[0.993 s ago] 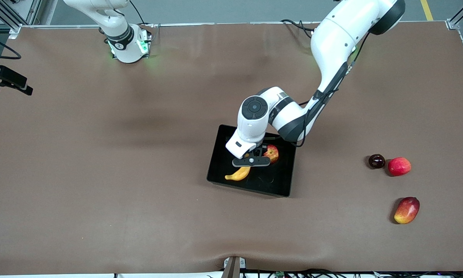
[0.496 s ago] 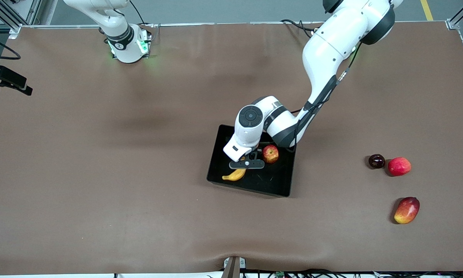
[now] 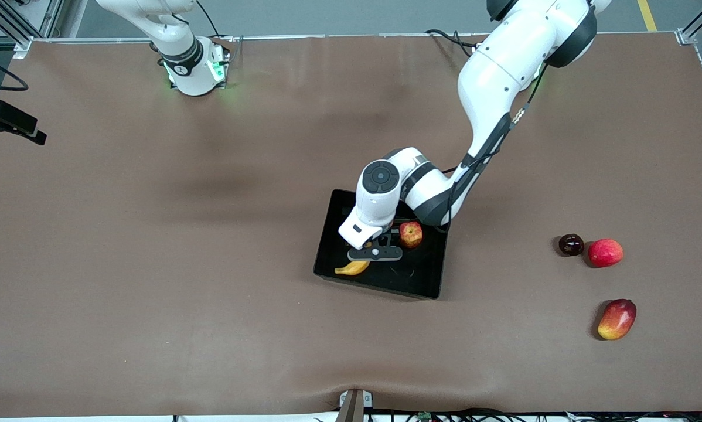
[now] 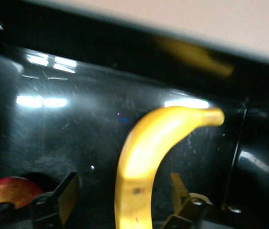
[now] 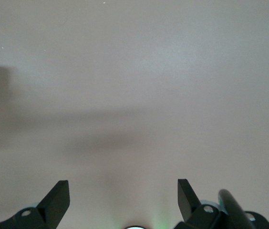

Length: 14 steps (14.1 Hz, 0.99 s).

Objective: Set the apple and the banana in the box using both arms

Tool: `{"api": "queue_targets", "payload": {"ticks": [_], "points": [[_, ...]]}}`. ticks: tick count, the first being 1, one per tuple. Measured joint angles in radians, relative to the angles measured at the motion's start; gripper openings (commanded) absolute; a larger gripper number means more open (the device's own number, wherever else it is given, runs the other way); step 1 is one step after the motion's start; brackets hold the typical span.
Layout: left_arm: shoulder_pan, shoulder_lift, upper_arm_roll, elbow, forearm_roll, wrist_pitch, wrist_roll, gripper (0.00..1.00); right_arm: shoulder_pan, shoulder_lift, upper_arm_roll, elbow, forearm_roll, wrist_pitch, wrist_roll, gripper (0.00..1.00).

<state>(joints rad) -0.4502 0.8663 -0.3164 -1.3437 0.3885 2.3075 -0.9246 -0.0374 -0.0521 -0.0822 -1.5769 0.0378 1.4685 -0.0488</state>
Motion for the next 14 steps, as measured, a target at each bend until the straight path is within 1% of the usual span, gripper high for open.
{"api": "queue_targets", "payload": {"ticks": [1,3,9,14], "points": [[0.011,-0.023,0.002,0.008,0.0,-0.024,0.0,1.0,0.0,0.0,0.0,0.0,0.0,0.0,0.0,1.0],[0.055,-0.09,0.002,0.026,0.0,-0.112,0.008,1.0,-0.001,0.001,0.0,0.0,0.0,0.0,0.0,1.0],[0.262,-0.359,-0.002,0.035,-0.064,-0.393,0.188,1.0,-0.002,0.002,0.0,0.0,0.0,0.0,0.0,1.0],[0.377,-0.474,-0.003,0.028,-0.104,-0.495,0.241,1.0,-0.002,0.002,0.0,0.0,0.0,0.0,0.0,1.0]]}}
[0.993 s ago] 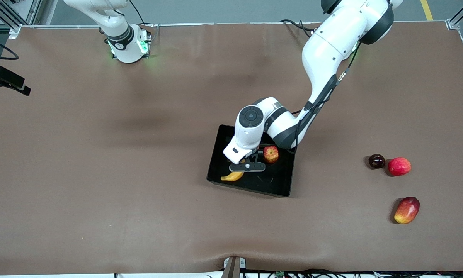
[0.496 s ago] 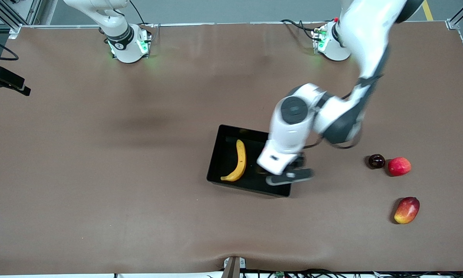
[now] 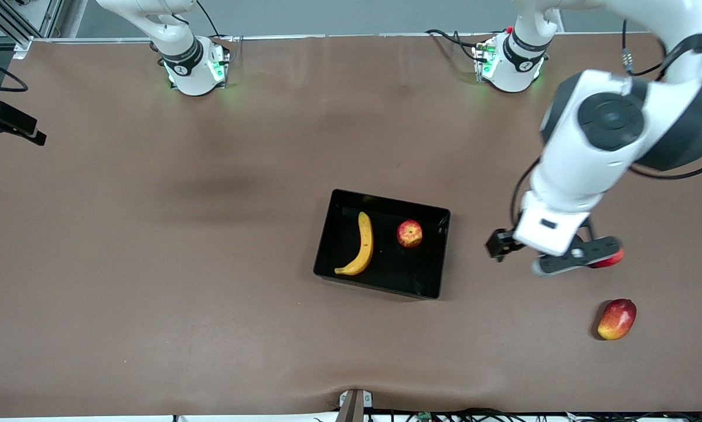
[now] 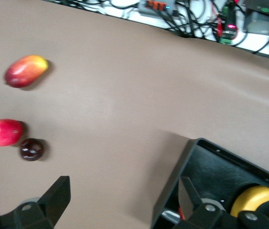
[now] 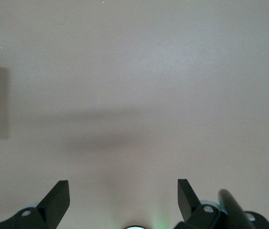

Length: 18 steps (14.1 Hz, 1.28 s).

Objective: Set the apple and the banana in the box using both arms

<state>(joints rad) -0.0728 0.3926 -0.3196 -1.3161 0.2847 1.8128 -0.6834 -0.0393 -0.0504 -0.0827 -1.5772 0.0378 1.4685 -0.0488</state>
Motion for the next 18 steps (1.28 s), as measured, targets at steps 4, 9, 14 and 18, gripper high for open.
{"api": "queue_targets", "payload": {"ticks": [4,9,14,18], "points": [[0.08,-0.084,0.0,-0.001,-0.038,-0.131,0.182,1.0,0.0,0.0,0.0,0.0,0.0,0.0,0.0,1.0],[0.126,-0.179,0.017,-0.029,-0.112,-0.209,0.401,1.0,-0.002,0.0,-0.001,0.0,0.0,0.0,0.0,1.0],[0.102,-0.365,0.098,-0.206,-0.169,-0.227,0.475,1.0,-0.005,0.001,-0.001,-0.001,0.0,-0.001,0.0,1.0],[0.078,-0.454,0.128,-0.3,-0.205,-0.234,0.497,1.0,-0.007,0.001,-0.001,-0.001,0.0,-0.001,0.0,1.0]]}}
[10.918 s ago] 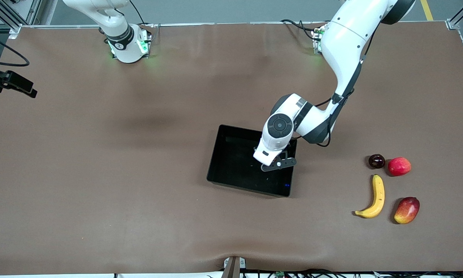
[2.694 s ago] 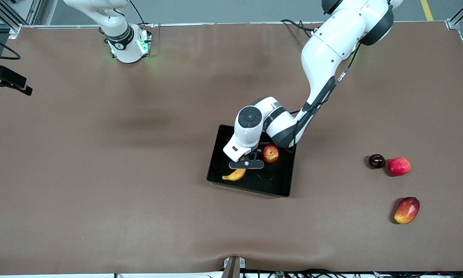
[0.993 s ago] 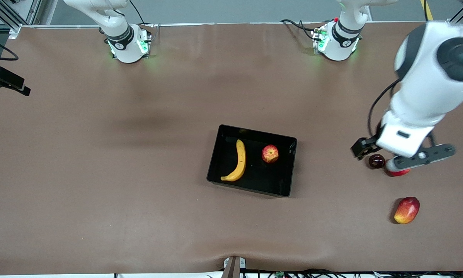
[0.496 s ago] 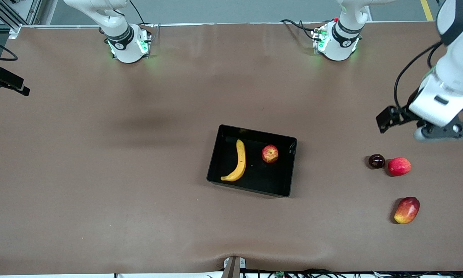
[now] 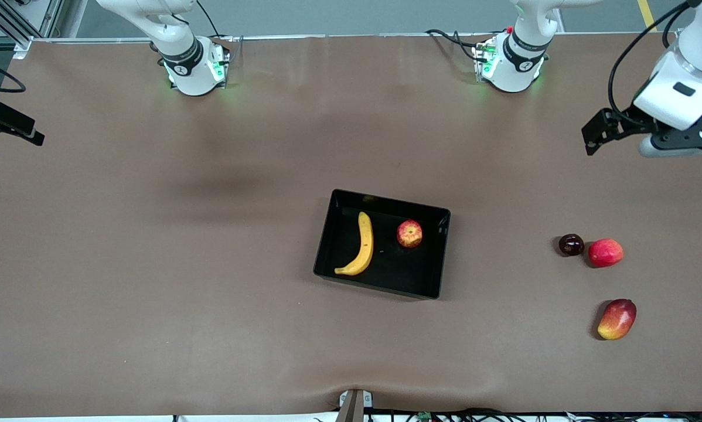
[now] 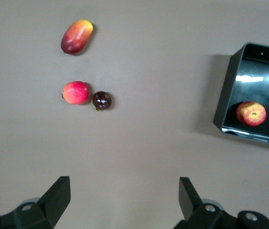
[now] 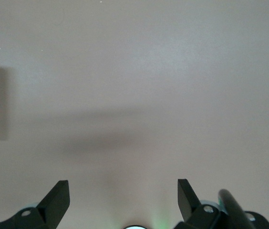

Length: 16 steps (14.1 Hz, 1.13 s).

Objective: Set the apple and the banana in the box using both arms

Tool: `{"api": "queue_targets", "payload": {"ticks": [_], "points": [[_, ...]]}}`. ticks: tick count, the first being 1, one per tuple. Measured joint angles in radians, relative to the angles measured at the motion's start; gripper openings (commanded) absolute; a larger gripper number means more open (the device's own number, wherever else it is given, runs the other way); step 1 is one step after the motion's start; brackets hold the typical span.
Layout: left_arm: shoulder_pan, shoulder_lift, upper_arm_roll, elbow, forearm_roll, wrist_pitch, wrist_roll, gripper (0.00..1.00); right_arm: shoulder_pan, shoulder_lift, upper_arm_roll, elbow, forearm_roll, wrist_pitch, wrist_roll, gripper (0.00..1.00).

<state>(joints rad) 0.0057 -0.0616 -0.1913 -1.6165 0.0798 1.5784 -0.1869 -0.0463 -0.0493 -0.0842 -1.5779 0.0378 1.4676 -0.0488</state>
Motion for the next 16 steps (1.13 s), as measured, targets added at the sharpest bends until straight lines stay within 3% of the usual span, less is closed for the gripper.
{"api": "queue_targets", "payload": {"ticks": [8,16], "points": [[-0.013,-0.023,0.051,-0.026,-0.063,-0.018,0.062,1.0,-0.002,0.0,0.0,0.0,0.0,0.0,0.0,1.0],[-0.01,-0.026,0.058,-0.023,-0.064,-0.026,0.062,1.0,-0.017,0.0,0.0,-0.001,0.0,-0.001,0.0,1.0]]}}
